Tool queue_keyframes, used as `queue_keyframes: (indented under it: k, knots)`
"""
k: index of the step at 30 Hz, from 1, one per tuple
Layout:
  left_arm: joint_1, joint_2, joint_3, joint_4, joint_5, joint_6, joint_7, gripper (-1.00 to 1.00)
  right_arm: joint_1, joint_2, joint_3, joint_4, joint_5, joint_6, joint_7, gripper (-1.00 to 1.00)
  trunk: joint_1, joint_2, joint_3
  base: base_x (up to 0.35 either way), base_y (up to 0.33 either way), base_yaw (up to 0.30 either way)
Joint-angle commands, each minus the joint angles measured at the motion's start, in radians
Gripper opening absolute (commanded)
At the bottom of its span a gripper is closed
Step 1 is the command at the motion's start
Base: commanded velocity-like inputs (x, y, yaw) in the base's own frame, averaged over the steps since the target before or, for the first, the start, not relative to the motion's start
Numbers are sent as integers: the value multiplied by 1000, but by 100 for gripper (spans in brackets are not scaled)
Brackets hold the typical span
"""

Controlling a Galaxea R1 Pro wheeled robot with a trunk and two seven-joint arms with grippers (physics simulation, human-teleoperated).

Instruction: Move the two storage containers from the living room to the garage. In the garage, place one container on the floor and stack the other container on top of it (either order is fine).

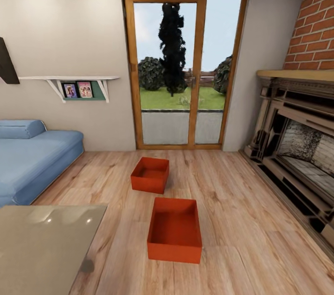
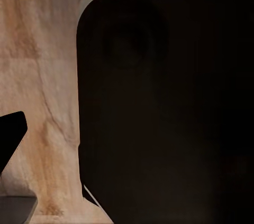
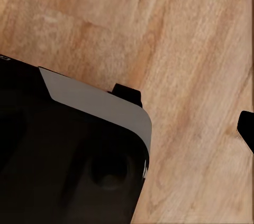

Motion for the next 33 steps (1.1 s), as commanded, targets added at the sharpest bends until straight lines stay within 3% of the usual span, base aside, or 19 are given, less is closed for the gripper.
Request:
queue_keyframes:
  k: [1,33]
  knots:
    - [0,0,1,0,2,-2,0,100,-1,1,9,2,-9,-4,-2,100,0,0,-1,295,0,0]
    - [0,0,1,0,2,-2,0,100,-1,-1,9,2,-9,-4,-2,100,0,0,-1,320,0,0]
